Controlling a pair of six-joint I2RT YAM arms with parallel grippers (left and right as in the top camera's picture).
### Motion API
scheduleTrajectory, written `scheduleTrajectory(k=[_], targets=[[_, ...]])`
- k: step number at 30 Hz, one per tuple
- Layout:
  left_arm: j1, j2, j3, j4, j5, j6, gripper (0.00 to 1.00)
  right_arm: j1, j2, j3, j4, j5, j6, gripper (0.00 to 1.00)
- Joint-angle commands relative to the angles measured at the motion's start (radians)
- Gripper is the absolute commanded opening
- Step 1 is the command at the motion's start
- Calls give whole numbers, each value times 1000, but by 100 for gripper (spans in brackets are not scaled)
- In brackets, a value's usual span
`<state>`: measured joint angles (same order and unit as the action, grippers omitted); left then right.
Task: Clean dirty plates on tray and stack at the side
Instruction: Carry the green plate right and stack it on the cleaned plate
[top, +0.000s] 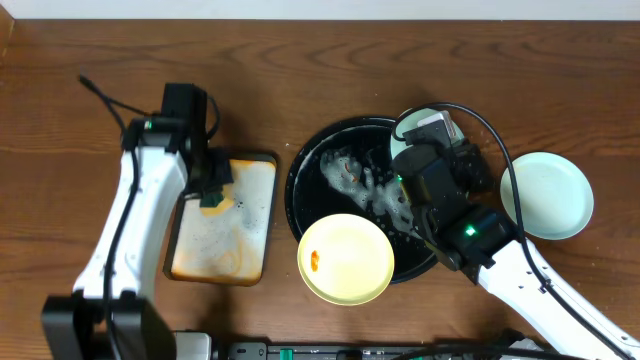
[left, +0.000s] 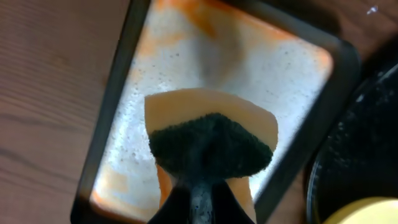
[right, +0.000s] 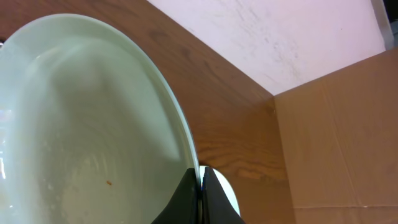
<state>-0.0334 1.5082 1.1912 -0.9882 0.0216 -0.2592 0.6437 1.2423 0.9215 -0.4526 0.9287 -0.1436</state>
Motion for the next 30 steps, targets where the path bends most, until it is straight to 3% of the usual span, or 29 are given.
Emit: scheduleTrajectory(k=[1, 7, 14, 30], targets=[[4, -45, -115, 61, -27, 16, 7, -8, -15, 14, 4, 2, 24, 1], [4, -46, -332, 319, -30, 15, 7, -8, -15, 14, 12, 2, 28, 1], [3, -42, -435, 513, -31, 16, 7, -8, -15, 14, 11, 2, 35, 1], [3, 177, -467, 572, -30, 0, 8, -8, -15, 14, 6, 2, 42, 1]])
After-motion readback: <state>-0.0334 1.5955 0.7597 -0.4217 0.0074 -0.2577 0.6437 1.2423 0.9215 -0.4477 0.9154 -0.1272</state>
